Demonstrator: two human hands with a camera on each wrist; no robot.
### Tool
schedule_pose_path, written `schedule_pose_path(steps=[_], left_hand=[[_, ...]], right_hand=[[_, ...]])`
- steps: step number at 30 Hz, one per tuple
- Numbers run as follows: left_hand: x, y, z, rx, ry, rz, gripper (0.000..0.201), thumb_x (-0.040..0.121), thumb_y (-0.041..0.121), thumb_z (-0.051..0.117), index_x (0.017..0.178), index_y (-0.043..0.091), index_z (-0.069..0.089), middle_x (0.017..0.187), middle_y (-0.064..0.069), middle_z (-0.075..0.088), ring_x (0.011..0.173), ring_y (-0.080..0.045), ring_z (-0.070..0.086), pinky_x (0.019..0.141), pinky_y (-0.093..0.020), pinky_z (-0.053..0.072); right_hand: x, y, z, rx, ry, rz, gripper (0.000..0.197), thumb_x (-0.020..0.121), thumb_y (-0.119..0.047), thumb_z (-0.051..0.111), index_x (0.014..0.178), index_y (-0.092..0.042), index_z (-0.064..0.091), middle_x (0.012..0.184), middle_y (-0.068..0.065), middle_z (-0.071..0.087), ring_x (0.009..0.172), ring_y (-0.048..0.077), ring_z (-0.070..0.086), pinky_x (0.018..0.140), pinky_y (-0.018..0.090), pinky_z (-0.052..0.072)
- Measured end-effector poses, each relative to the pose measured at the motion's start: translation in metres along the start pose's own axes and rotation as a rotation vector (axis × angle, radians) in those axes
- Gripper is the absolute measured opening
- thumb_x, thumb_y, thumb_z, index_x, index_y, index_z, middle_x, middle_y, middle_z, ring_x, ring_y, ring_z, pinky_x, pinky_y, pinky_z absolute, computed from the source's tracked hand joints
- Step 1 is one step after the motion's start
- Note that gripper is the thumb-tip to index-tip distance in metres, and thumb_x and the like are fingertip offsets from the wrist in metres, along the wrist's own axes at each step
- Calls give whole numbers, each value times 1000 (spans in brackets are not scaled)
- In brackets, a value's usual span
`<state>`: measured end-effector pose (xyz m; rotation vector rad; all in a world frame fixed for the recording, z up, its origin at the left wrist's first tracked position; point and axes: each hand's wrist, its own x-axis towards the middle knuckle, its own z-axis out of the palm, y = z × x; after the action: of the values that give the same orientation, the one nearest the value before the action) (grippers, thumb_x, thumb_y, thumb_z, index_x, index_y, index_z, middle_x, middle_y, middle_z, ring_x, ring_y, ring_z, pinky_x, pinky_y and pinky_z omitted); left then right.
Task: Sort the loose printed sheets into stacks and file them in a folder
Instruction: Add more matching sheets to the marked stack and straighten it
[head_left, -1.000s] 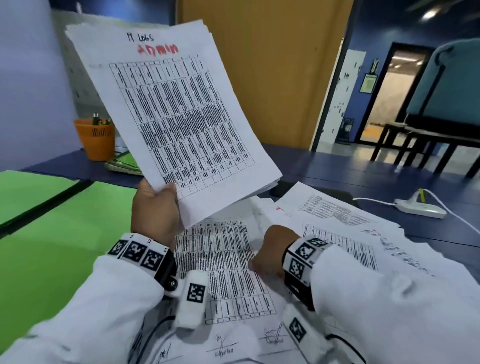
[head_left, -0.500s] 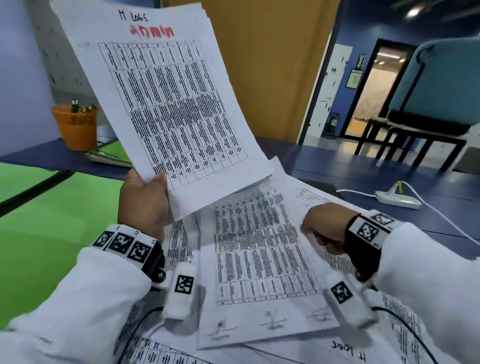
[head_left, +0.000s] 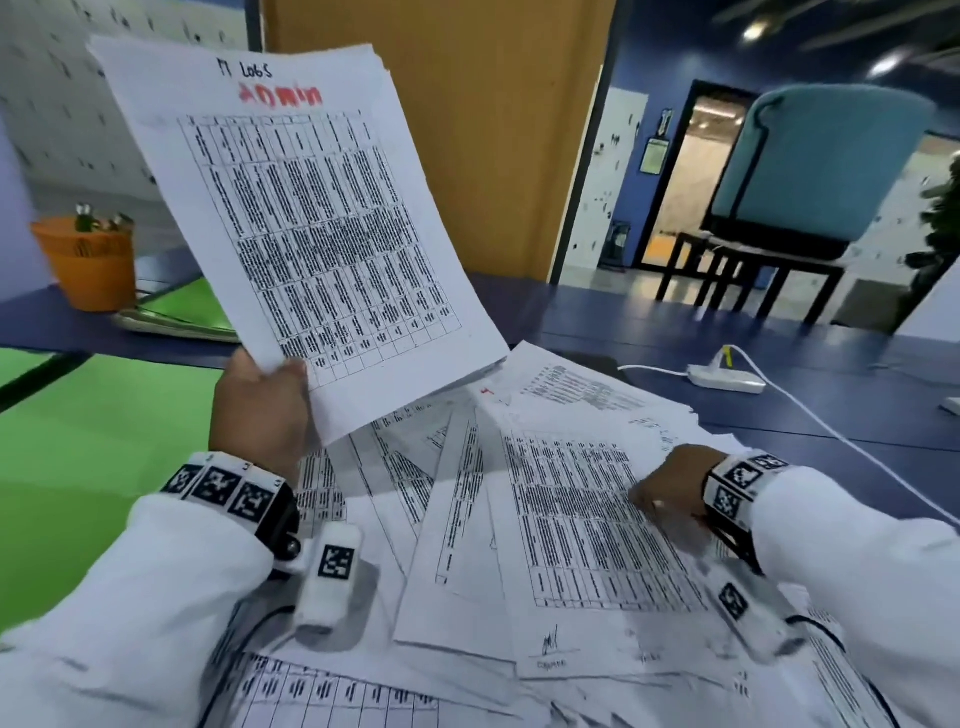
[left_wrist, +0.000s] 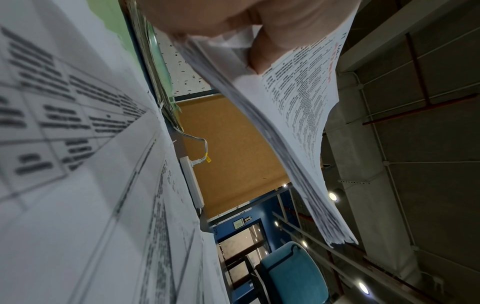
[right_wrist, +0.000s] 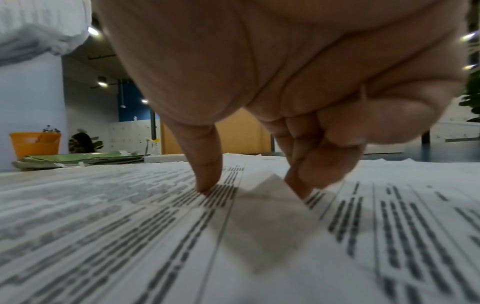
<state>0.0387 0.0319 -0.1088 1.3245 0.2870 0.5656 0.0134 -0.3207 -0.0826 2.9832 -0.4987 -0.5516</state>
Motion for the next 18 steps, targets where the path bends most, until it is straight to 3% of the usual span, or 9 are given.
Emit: schedule_pose_path(steps=[2,5,9,12,14,15,18], left_hand=[[-1,-1,1,-17,-16,-14,23,100,10,55,118,20,62,96,7,69,73,-2,61,74,-26,56],[1,-2,3,-58,-22,-36,28,101,5,53,119,23,63,91,14,69,68,2,63,55,-16,55],[3,-3,3,-71,-27,-65,32,101,5,54,125,22,65,93,14,70,76,-2,66,75,-29,58],[2,-3,4,-90,-31,-74,31,102,6,54,125,23,65,93,17,69,75,1,64,69,-23,56],[1,-2,4,-112,-40,-84,31,103,6,53,121,29,63,93,19,68,74,3,62,56,-18,53],[1,-3,5,-115,-43,-85,31,103,6,53,120,30,62,93,20,68,75,3,62,56,-18,52],[5,-7,5,-99,-46,-95,27,102,7,54,113,29,65,93,20,69,80,-2,65,76,-27,54]], right_hand=[[1,1,2,7,28,11,44,86,-58,63,95,-16,66,110,6,67,96,22,60,80,26,47],[2,-3,4,-73,15,-26,57,95,-56,52,126,-10,62,134,9,60,123,25,56,96,28,44],[-4,-7,3,-21,61,5,53,102,-47,42,135,-8,55,140,10,55,127,24,53,99,27,42],[-8,-5,3,-100,37,-35,47,107,-35,32,146,-13,46,144,10,50,131,27,50,105,30,41],[-5,-2,2,-69,54,-29,45,107,-36,35,146,-17,47,143,9,51,130,27,51,104,30,43],[-6,-1,2,-105,37,-37,44,106,-34,38,147,-20,45,143,9,51,130,27,52,103,30,44],[-3,0,1,-199,32,-60,48,103,-24,44,151,-27,38,143,7,50,129,27,52,101,29,44]])
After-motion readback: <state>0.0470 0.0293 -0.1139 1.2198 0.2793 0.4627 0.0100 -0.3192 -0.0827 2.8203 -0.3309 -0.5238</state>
